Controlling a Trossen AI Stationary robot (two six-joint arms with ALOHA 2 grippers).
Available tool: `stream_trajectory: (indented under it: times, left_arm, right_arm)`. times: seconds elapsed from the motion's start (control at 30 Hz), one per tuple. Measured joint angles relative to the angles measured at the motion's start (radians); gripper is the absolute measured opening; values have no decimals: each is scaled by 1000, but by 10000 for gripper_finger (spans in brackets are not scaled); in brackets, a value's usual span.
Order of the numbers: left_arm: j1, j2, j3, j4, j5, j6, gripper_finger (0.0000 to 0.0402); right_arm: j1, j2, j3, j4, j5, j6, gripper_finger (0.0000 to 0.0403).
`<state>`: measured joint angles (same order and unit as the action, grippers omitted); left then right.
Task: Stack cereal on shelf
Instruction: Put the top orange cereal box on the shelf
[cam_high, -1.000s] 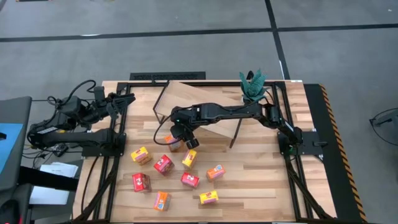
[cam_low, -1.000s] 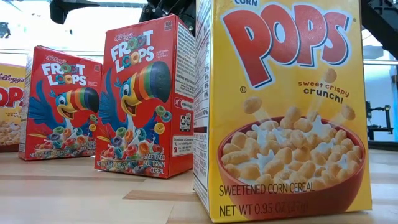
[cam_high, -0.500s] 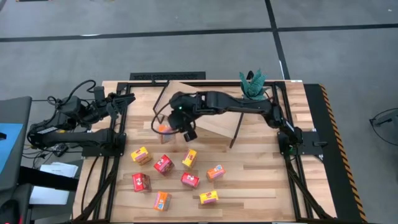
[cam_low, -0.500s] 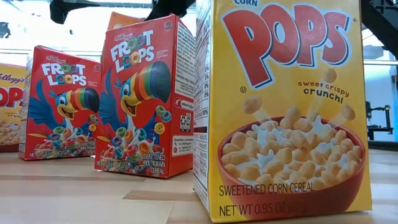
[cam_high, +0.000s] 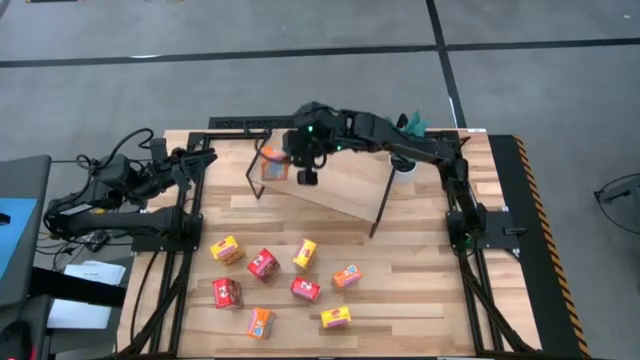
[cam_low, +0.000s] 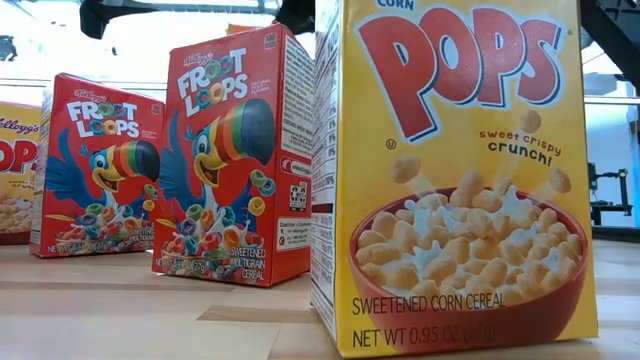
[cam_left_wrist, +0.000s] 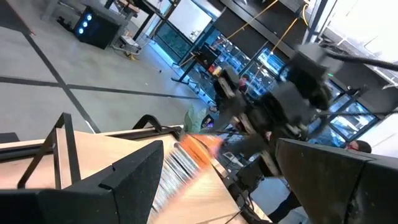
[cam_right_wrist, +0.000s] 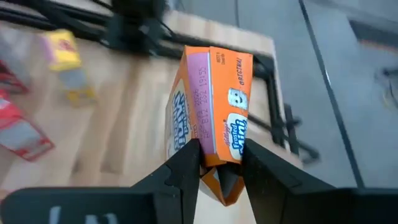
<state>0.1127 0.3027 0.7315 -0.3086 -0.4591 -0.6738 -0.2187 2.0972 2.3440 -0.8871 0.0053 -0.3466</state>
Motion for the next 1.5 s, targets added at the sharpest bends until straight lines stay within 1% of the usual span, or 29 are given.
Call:
stream_trajectory:
  times: [0.1, 0.27, 0.37, 0.5, 0.57, 0.63, 0.73, 0.87, 1.37, 1.5]
  left_arm:
    - [0, 0, 0, 0, -1, 0, 300]
    - [0, 0, 0, -1, -18, 0, 300]
    - [0, 0, 0, 0, -41, 0, 300]
    - [0, 0, 0, 0, -69, 0, 300]
    - [0, 0, 0, 0, -76, 0, 300]
    - [0, 0, 0, 0, -77, 0, 300]
    - [0, 0, 0, 0, -77, 0, 300]
    - [0, 0, 0, -2, -89, 0, 300]
    - [0, 0, 0, -16, -103, 0, 300]
    - [0, 0, 0, -16, -103, 0, 300]
  right_arm:
    - [-30, 0, 0, 4, 61, 7, 134]
    - [-51, 0, 0, 17, 213, 9, 136]
    - [-68, 0, 0, 23, 256, 25, 135]
    - [-94, 30, -2, 48, 251, 59, 133]
    - [-108, 45, -10, 14, 240, 60, 136]
    - [-106, 66, -4, 43, 241, 61, 140]
    - [-108, 68, -5, 19, 240, 59, 146]
    - [-101, 85, -4, 59, 241, 50, 152]
    - [-104, 82, -3, 20, 236, 61, 147]
    - [-95, 75, 12, -34, 246, 58, 153]
